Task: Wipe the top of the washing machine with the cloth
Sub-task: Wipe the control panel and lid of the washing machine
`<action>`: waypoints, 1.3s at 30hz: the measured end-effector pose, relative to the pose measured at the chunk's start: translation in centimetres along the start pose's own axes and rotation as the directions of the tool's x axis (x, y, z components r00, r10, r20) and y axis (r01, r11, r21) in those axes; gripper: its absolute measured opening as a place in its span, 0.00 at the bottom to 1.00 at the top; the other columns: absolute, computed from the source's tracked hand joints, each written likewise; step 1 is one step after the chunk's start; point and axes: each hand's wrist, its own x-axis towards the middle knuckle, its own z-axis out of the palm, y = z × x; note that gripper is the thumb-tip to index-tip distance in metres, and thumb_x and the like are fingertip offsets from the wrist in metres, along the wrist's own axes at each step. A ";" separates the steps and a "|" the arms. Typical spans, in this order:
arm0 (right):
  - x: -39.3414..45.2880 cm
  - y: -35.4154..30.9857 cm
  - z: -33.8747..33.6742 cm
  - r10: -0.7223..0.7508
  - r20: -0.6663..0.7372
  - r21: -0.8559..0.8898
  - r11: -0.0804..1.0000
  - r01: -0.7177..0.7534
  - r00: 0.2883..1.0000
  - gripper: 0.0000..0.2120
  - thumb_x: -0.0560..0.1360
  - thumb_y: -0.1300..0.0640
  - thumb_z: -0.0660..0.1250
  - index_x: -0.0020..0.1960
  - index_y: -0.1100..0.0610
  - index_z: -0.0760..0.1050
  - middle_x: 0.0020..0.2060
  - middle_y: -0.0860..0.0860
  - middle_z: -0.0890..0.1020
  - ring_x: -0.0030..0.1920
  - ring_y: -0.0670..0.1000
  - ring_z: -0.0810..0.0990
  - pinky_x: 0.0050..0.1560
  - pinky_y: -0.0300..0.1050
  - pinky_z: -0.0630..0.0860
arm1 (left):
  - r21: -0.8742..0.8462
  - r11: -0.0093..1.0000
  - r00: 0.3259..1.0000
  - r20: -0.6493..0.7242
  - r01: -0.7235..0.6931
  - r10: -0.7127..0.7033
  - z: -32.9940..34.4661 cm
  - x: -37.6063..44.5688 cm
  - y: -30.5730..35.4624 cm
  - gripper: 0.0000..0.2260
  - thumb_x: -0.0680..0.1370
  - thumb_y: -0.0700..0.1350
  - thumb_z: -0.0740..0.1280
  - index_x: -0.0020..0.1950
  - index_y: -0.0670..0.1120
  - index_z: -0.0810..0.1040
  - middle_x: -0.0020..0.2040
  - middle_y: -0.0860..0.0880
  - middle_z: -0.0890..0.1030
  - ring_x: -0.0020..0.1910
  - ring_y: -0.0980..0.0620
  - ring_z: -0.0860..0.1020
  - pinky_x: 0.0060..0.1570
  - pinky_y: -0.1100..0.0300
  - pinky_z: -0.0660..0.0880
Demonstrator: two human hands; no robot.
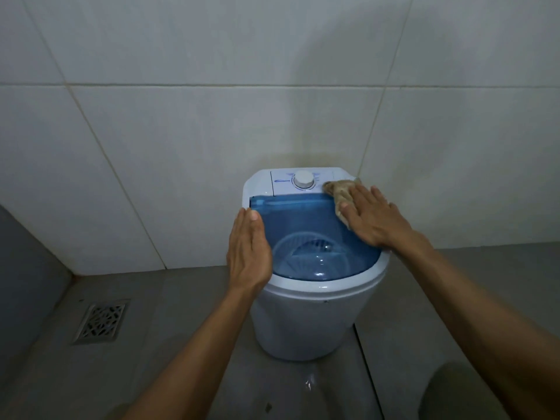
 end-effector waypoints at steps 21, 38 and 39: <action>-14.1 -4.5 5.2 -0.205 -0.144 -0.002 0.978 0.207 0.968 0.30 0.79 0.37 0.43 0.80 0.42 0.45 0.79 0.40 0.42 0.78 0.46 0.34 0.77 0.55 0.38 | 0.056 0.998 0.999 -0.047 0.019 -0.016 0.1 0.3 -0.2 0.31 0.81 0.63 0.42 0.76 0.48 0.64 0.76 0.47 0.66 0.74 0.47 0.64 0.75 0.47 0.58; -4.4 -5.6 -1.0 0.132 -0.207 0.389 0.920 -0.043 0.969 0.22 0.79 0.54 0.57 0.72 0.53 0.69 0.68 0.53 0.75 0.69 0.58 0.68 0.66 0.53 0.67 | 0.575 0.728 0.920 0.127 -0.372 0.370 2.9 0.0 1.4 0.19 0.77 0.61 0.61 0.50 0.48 0.82 0.73 0.41 0.67 0.74 0.44 0.61 0.73 0.44 0.55; -3.9 -5.3 -1.1 0.082 -0.214 0.317 0.948 -0.010 0.973 0.21 0.79 0.53 0.58 0.71 0.52 0.70 0.68 0.51 0.75 0.69 0.57 0.66 0.66 0.52 0.66 | 0.579 0.730 0.922 0.105 -0.362 0.374 3.1 0.1 1.7 0.18 0.76 0.60 0.62 0.48 0.48 0.83 0.70 0.42 0.70 0.71 0.44 0.64 0.71 0.45 0.59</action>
